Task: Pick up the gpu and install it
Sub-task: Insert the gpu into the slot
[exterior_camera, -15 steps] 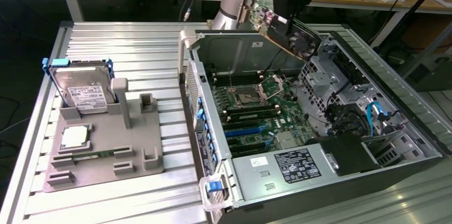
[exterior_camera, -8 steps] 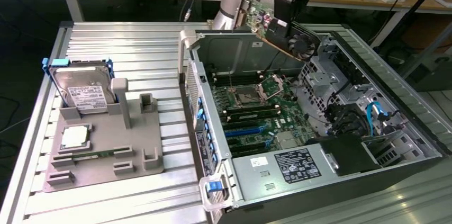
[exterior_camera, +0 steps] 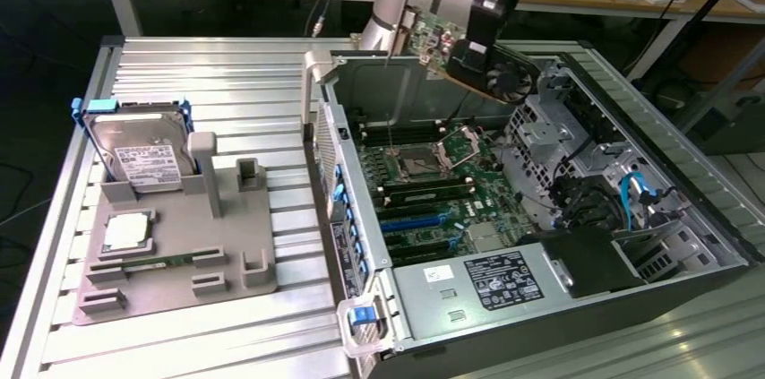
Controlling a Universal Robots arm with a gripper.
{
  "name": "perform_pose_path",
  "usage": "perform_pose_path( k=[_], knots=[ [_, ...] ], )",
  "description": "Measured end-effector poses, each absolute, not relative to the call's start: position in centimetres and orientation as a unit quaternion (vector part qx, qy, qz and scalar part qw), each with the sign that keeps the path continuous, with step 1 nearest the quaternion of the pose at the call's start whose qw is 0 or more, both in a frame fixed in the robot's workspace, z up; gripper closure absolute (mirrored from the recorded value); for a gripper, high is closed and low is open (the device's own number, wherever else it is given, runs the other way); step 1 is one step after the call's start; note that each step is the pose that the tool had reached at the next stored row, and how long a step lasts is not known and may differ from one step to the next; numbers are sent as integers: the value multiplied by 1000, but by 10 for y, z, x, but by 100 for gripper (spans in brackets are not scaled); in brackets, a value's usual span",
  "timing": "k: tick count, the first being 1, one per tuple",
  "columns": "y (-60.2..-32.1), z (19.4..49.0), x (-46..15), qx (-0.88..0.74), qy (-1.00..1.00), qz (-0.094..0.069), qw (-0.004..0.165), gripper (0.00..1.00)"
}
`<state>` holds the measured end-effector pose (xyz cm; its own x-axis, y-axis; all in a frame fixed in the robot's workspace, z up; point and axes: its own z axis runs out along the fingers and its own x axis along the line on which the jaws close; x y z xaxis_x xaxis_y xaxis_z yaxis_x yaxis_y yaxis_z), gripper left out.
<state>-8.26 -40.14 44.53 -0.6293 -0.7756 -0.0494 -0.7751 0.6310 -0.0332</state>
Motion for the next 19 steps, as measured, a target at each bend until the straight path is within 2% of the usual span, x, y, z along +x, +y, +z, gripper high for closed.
perform_pose_path(
  k=[19],
  knots=[
    [-401, 426, -78, -558, 829, -3, 28, 73]
  ],
)
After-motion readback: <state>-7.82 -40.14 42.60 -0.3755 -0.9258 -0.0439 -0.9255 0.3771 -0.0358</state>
